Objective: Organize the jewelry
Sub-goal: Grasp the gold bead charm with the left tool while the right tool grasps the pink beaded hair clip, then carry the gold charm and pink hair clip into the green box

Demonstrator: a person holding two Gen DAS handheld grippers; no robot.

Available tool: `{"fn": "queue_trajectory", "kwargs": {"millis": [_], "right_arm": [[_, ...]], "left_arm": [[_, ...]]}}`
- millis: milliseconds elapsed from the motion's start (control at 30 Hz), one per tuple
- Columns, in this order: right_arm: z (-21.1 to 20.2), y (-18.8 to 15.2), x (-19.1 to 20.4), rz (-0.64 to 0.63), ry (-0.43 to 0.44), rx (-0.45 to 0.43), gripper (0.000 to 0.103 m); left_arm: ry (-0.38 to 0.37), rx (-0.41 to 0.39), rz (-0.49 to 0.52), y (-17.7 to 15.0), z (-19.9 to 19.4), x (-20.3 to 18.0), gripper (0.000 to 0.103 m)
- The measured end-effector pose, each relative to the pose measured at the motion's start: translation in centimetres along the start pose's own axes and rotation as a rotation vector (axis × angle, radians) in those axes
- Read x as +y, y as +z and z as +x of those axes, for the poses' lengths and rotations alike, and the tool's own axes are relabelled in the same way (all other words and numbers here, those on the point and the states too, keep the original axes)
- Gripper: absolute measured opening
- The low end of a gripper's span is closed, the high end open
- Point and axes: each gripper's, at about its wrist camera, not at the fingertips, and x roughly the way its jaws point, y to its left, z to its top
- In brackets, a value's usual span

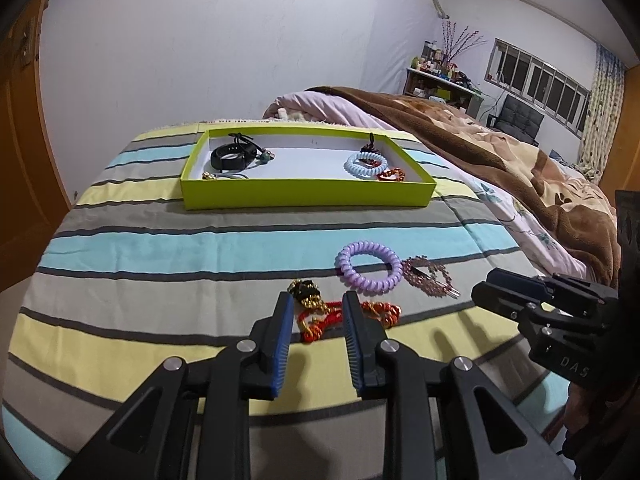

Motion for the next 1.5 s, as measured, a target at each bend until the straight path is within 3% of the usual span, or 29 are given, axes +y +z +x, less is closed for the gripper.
{"fn": "queue_trajectory", "kwargs": {"millis": [400,733,800,1000,1500], "right_arm": [[3.3,1.4,-0.5,-0.011,0.064,0.065,0.028],[4.6,1.8,-0.5,-0.014,0.067,0.112,0.028],[4.6,1.7,-0.2,-0.025,0.065,0.111,0.021],[3.9,1.4,0.3,-0.041,0.051,0.087,0.009],[1.2,0.8,-0.1,0.003,0.028,0.034,0.009]], "left_arm": [[-0.009,0.061,-0.031,0.5,2.8,0.3,0.026],[0.009,0.089,-0.027,0.7,3.8,0.2,0.024],[0.020,0.088,-0.020,0.6,3.7,0.1,0.015],[0.033,0.068,0.007,0.7,3.3,-0.3,0.014],[0.033,0.001,0.025,0.9,0.8,0.1,0.013]]}}
